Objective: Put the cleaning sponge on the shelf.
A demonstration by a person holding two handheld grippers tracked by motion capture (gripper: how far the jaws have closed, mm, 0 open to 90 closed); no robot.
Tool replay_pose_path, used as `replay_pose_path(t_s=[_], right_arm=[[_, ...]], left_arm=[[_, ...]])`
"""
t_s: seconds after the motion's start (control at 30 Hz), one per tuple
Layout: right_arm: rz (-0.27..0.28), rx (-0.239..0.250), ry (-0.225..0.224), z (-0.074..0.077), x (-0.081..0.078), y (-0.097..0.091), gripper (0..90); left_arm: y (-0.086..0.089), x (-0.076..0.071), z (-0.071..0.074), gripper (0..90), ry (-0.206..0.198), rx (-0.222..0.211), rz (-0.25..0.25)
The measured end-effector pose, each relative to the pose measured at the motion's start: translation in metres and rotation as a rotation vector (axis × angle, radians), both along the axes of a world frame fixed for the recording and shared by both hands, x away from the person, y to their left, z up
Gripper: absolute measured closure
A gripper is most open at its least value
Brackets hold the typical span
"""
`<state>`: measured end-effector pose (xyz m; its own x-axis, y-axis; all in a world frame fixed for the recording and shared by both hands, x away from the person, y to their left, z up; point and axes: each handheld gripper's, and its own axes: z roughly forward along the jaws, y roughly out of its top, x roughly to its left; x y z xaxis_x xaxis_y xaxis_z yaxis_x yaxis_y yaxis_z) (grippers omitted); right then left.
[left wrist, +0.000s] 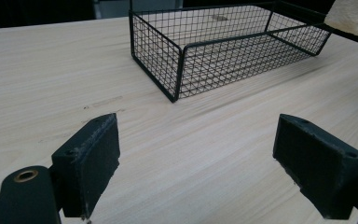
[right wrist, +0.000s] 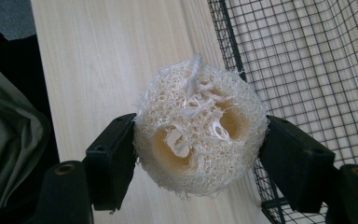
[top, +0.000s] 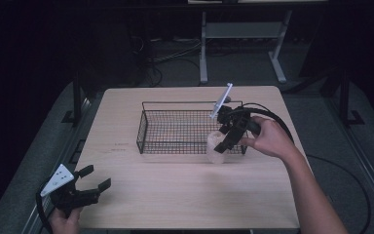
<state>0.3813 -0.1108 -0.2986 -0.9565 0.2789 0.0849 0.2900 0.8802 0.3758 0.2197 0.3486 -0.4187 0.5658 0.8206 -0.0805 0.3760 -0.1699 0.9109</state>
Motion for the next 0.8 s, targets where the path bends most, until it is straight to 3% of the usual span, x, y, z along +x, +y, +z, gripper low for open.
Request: replay_pose_path(t_s=[0.8], right_arm=[[-0.034, -0.007, 0.001, 0.019, 0.036, 0.005, 28.6]], left_arm=[[-0.005, 0.001, 0.001, 13.8, -0.001, 0.022, -0.015]])
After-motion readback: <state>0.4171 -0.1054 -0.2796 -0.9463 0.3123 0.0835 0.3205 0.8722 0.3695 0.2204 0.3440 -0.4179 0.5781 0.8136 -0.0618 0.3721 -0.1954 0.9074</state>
